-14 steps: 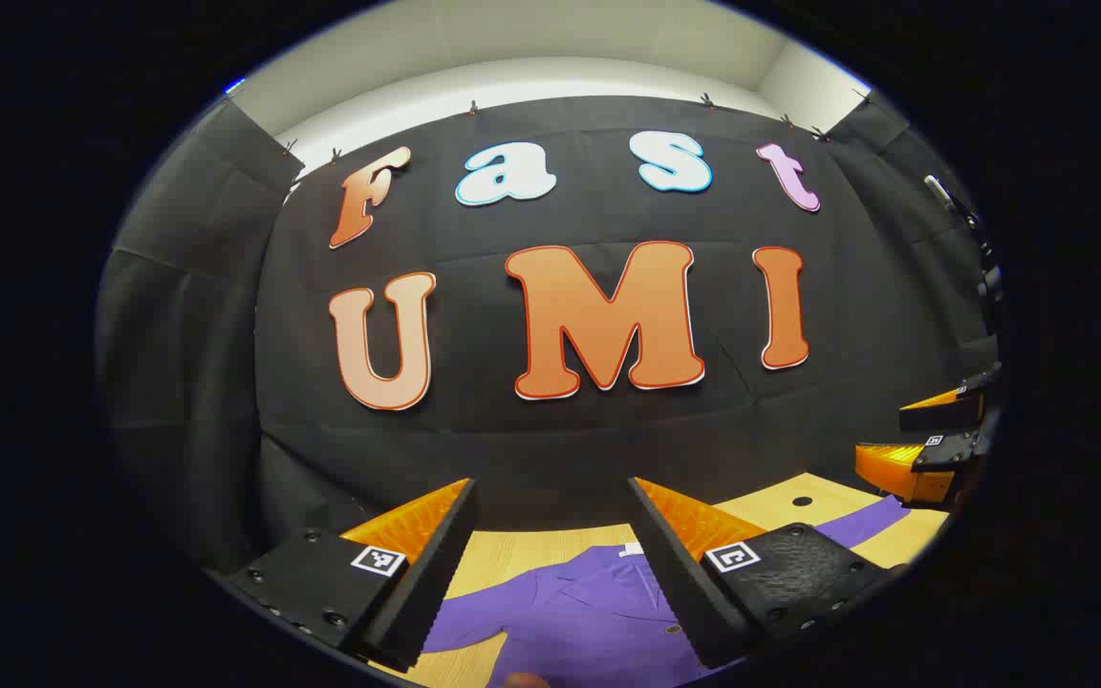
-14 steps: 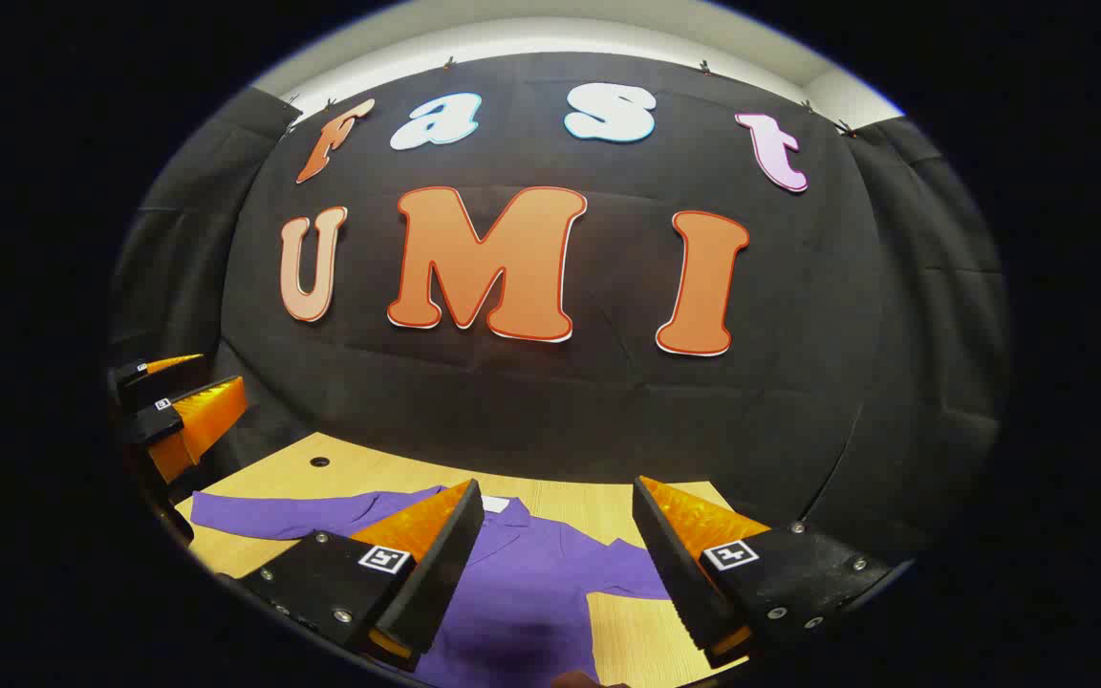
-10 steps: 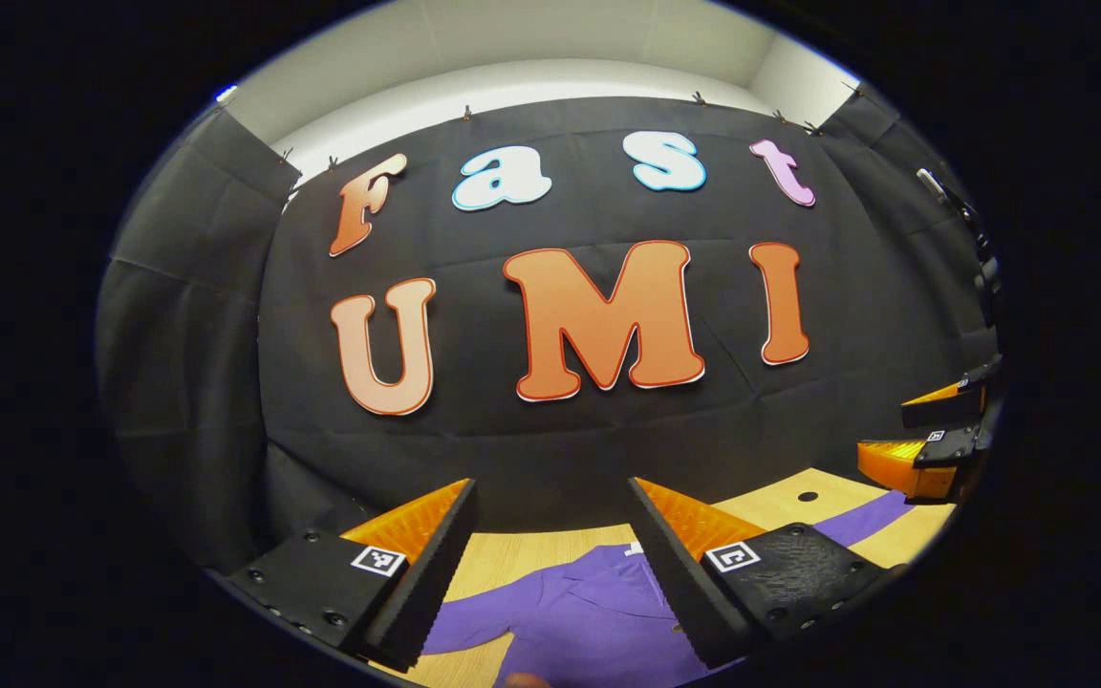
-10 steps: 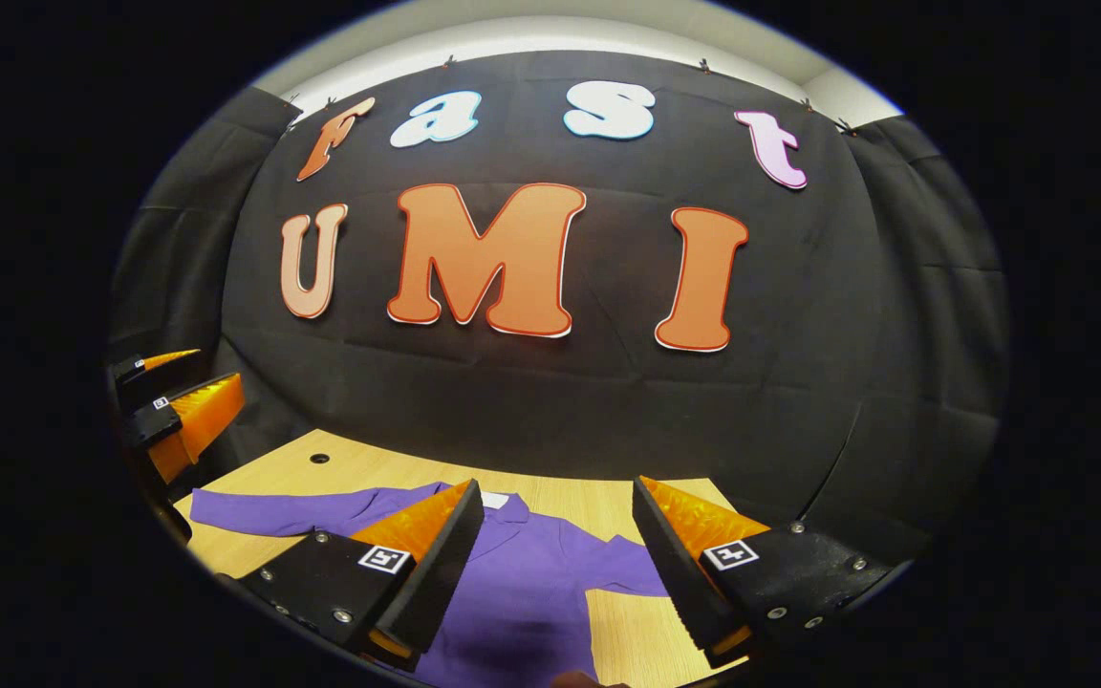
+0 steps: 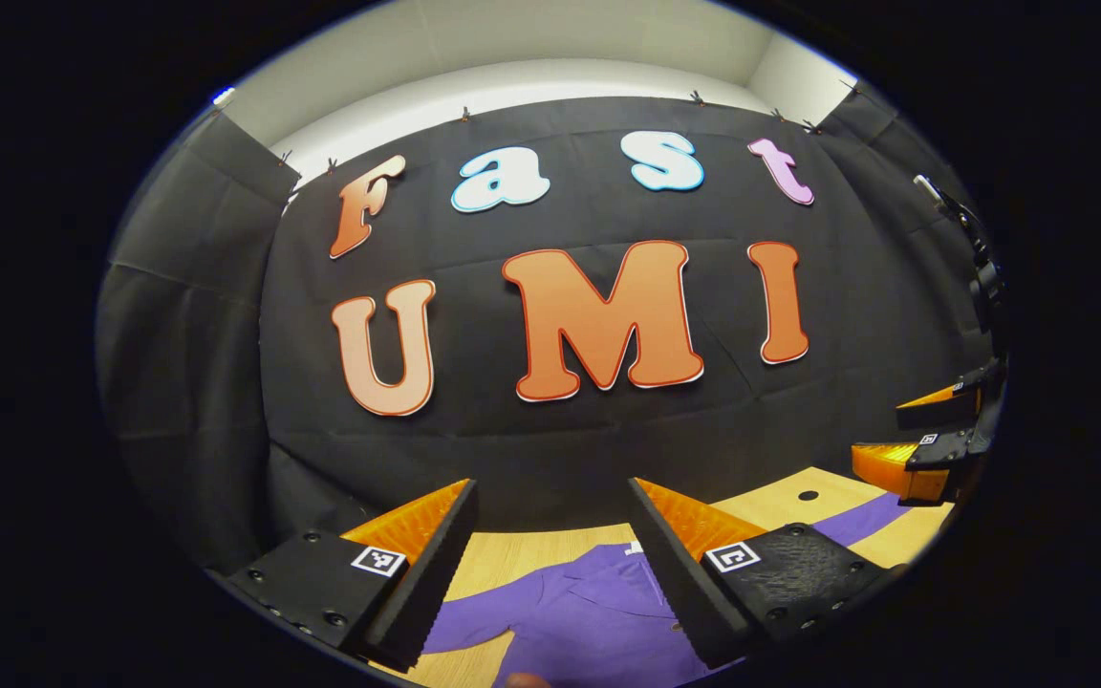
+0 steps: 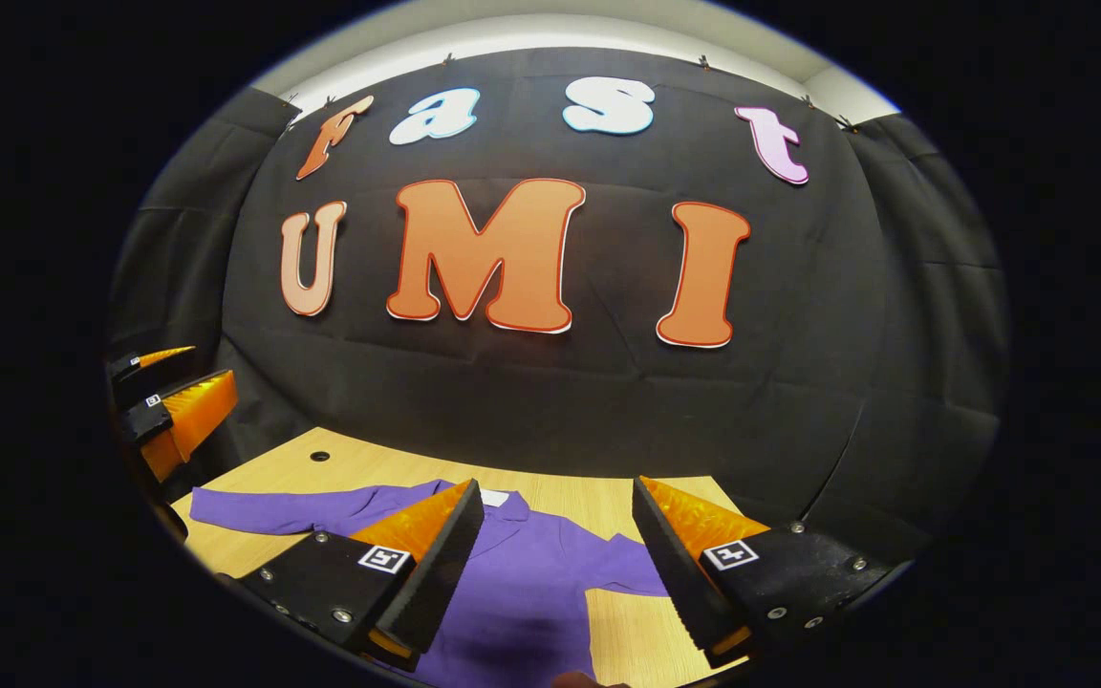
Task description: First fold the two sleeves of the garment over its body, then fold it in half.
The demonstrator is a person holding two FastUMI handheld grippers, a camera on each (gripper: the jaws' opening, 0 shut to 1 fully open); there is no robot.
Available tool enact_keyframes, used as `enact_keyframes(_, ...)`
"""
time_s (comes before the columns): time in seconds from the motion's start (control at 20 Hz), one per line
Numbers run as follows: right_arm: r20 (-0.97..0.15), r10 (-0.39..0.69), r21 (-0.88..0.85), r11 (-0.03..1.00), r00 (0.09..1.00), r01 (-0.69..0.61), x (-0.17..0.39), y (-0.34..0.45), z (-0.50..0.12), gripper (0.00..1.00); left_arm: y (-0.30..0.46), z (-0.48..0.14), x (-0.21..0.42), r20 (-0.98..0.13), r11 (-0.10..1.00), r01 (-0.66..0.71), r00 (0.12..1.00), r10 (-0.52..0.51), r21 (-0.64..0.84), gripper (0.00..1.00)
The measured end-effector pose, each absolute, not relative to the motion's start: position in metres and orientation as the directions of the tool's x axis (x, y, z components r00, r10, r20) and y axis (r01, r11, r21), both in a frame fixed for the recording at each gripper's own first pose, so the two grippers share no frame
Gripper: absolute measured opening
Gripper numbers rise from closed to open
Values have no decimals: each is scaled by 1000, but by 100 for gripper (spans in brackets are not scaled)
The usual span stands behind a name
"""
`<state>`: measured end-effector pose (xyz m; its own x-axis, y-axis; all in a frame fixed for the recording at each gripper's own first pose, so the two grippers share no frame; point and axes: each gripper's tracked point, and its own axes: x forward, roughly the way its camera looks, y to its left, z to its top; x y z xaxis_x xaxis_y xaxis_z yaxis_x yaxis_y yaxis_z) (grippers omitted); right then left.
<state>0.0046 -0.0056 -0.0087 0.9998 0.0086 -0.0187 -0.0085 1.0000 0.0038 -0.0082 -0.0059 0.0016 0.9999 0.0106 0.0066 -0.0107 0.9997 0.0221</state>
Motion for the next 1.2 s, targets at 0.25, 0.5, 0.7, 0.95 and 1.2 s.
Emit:
enact_keyframes(0.25,-43,-28,12,1000,999,29,15,-21,-25,95,-6,7,-7,25,1000,-19,1000,18,25,98)
enact_keyframes(0.5,-66,-112,-13,994,991,111,28,-57,-44,96,-5,6,-4,29,999,-32,999,32,19,98)
enact_keyframes(0.7,-164,-200,41,977,966,210,44,-109,-91,95,-6,2,0,16,999,-49,999,49,16,98)
enact_keyframes(0.95,-235,-344,47,930,909,364,57,-193,-126,96,-1,-7,2,-14,996,-91,996,91,18,98)
enact_keyframes(1.2,-246,-432,12,894,868,448,74,-267,-139,95,-6,-16,4,-47,992,-124,991,125,29,98)
